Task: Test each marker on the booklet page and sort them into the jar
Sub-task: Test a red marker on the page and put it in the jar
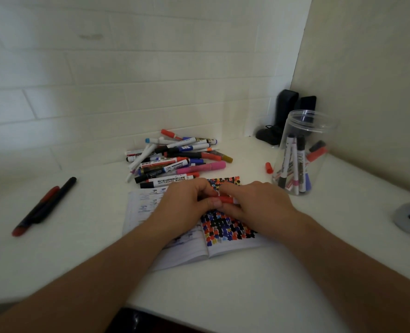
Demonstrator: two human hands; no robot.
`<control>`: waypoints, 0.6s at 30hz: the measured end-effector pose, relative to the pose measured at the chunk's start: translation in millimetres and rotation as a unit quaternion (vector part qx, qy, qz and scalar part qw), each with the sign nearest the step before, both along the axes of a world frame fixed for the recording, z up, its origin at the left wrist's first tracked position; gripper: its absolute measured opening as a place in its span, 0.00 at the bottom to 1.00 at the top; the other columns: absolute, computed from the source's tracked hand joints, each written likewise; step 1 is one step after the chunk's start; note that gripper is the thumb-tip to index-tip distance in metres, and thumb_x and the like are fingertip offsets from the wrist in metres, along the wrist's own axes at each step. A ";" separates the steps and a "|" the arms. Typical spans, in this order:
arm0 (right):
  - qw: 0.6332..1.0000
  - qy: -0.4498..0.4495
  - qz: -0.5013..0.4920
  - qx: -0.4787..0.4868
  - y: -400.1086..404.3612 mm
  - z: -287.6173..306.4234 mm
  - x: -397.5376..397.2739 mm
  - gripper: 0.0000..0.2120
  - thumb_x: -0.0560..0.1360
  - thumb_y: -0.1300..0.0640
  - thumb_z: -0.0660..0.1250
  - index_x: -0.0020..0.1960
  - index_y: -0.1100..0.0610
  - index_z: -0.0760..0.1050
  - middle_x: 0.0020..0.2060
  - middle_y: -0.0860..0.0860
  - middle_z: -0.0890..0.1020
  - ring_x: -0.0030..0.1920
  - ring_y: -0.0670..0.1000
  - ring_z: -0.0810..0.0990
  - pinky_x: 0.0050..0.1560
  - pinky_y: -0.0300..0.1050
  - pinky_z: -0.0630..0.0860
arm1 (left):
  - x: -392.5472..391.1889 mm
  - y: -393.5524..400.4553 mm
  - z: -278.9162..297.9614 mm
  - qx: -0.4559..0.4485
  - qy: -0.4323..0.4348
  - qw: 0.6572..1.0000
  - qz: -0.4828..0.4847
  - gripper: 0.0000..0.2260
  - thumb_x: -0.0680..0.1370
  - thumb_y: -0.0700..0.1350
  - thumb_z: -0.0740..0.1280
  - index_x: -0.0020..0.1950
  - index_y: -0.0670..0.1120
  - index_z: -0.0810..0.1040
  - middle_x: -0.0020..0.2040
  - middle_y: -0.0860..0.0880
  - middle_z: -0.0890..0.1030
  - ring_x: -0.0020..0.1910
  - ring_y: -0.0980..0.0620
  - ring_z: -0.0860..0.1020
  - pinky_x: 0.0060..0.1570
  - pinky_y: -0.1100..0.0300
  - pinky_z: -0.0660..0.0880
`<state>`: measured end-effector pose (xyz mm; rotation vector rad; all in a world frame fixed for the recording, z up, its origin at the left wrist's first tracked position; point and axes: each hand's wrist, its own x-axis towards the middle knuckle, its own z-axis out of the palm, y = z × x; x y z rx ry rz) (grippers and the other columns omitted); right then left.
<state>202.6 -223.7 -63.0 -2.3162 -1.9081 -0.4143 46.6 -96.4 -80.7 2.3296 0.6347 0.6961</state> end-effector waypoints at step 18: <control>0.614 0.773 0.147 0.057 -46.5 13.1 56.0 0.16 0.79 0.52 0.71 0.39 0.57 0.69 0.25 0.51 0.67 0.24 0.48 0.61 0.23 0.40 0.57 | 5.1 -1.6 0.2 0.044 0.082 0.994 -0.056 0.12 0.71 0.59 0.78 0.51 0.60 0.82 0.47 0.63 0.83 0.49 0.66 0.79 0.53 0.60 0.79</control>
